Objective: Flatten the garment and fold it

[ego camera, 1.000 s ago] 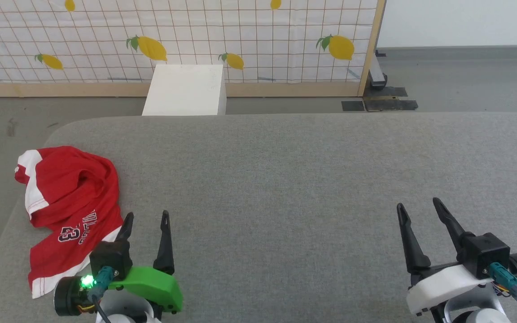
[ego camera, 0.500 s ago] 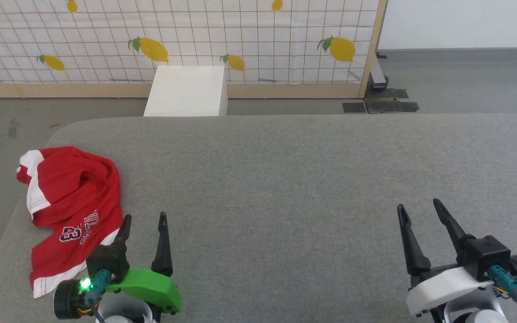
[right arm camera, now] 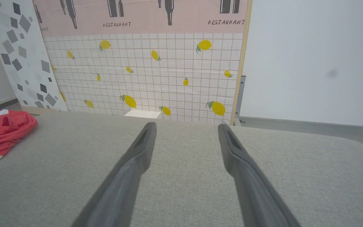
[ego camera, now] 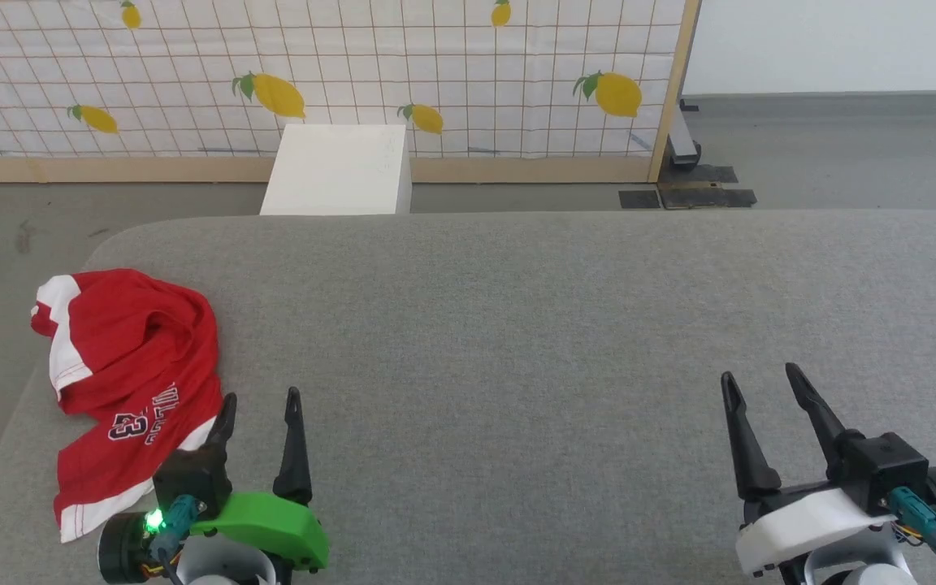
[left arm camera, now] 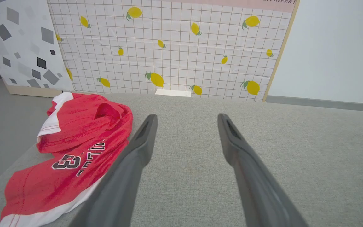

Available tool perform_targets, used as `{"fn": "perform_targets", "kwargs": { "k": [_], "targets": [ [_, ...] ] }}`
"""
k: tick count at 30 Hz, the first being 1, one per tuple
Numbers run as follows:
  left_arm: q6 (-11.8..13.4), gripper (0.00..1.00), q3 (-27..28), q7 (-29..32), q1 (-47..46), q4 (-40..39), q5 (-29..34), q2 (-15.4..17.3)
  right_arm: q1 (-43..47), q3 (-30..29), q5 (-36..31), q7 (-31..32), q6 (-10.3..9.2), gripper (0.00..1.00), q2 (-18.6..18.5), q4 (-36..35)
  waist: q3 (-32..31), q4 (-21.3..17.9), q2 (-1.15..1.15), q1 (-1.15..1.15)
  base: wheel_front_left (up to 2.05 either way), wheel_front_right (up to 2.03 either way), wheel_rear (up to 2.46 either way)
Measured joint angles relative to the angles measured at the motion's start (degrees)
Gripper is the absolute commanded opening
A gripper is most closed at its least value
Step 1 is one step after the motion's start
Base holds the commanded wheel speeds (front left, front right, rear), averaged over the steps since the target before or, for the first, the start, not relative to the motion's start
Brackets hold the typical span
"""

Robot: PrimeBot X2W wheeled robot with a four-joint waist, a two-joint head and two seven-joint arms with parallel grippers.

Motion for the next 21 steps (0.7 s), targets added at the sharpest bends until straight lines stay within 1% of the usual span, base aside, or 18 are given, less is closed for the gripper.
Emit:
{"fn": "perform_targets", "kwargs": {
  "k": [9,13,17,18,21],
  "targets": [
    [0.0,1.0,-0.1,-1.1,0.0,1.0,-0.2,0.0,0.3,-0.2,0.1,-1.1,0.0,1.0,0.0,0.3,-0.1,0.1,0.0,0.0,0.0,0.0,0.0],
    [0.0,1.0,-0.7,-1.6,-0.1,1.6,-0.4,-0.1,1.0,-0.9,0.1,-1.5,0.0,1.0,0.0,0.3,-0.1,1.1,0.0,0.0,0.0,0.0,0.0],
    [0.0,1.0,-1.3,-2.0,-0.4,1.9,-0.6,-0.2,1.7,-1.8,0.4,-1.9,0.0,1.0,0.0,0.5,-0.1,3.4,0.0,0.0,0.0,0.0,0.0],
    [0.1,1.0,-1.2,-2.3,-0.6,2.1,-0.6,-0.2,1.9,-2.0,0.5,-2.3,0.0,1.0,0.0,0.5,0.0,5.9,0.0,0.0,0.0,0.0,0.0],
    [0.3,1.0,-0.4,-2.8,-0.5,2.3,-0.6,0.0,1.9,-1.6,0.8,-2.7,0.0,1.0,0.0,0.6,0.0,9.0,0.0,0.0,0.0,0.0,0.0]
  ]
}}
